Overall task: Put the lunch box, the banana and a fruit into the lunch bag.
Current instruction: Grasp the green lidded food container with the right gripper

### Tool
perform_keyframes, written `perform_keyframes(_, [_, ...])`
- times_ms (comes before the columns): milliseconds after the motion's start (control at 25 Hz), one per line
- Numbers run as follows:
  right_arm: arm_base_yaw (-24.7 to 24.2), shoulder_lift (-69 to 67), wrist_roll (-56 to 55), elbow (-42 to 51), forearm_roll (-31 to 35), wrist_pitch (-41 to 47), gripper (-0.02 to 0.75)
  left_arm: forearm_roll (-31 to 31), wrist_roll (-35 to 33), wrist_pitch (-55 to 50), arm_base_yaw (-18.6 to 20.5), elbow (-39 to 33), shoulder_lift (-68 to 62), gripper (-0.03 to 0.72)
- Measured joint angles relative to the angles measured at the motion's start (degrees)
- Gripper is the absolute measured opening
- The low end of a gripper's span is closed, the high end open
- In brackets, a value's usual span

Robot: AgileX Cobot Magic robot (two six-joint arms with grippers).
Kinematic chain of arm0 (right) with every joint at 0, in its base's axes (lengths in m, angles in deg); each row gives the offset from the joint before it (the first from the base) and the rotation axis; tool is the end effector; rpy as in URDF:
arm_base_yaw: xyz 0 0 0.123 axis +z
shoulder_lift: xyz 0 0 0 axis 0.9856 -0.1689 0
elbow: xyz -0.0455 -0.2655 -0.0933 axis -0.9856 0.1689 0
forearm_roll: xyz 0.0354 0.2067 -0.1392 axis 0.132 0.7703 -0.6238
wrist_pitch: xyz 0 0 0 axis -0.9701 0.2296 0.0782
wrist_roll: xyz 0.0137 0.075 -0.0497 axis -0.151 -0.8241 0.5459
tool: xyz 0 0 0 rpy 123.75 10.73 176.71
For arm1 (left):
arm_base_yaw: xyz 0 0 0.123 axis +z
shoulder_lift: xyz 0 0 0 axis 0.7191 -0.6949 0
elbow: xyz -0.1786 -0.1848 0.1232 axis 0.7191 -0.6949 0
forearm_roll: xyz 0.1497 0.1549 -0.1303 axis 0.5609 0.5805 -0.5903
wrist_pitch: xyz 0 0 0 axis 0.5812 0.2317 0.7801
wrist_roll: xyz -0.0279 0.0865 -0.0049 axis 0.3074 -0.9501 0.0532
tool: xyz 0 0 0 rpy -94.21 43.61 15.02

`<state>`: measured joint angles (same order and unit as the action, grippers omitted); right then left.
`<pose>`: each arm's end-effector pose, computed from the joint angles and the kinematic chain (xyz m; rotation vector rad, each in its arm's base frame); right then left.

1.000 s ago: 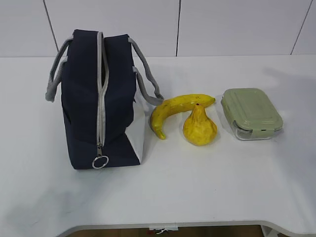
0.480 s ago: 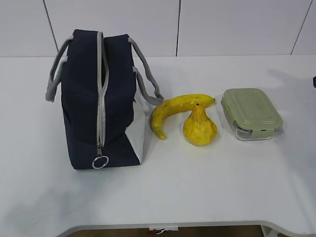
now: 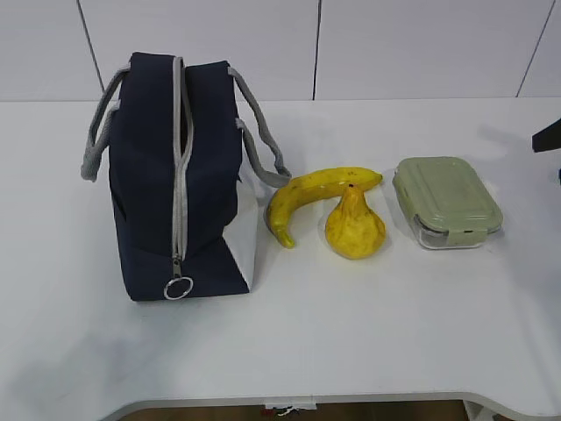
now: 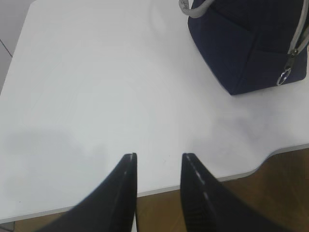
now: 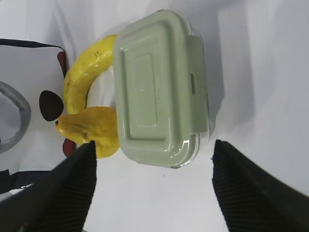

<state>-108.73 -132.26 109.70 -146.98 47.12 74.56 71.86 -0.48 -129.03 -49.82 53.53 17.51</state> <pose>0.3482 -0.1116 0.2437 0.2662 2.5245 0.9942 -0.0093 -0.0040 0.2813 0.1736 2.0583 -0.0499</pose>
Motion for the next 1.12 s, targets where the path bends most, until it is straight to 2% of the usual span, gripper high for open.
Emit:
perform_keyframes(520, [0.1, -12.1, 11.4, -0.1, 9.5, -0.7, 0.589, 0.0, 0.0, 0.0, 0.0, 0.0, 0.0, 0.239])
perform_keyframes(880, [4.9, -16.2, 17.0, -1.4, 12.6, -1.3, 0.586, 0.0, 0.0, 0.0, 0.0, 0.0, 0.0, 0.239])
perform_keyframes(1120, [5.6, -17.2, 17.1, -5.3, 14.1, -1.3, 0.585, 0.0, 0.0, 0.0, 0.0, 0.0, 0.0, 0.239])
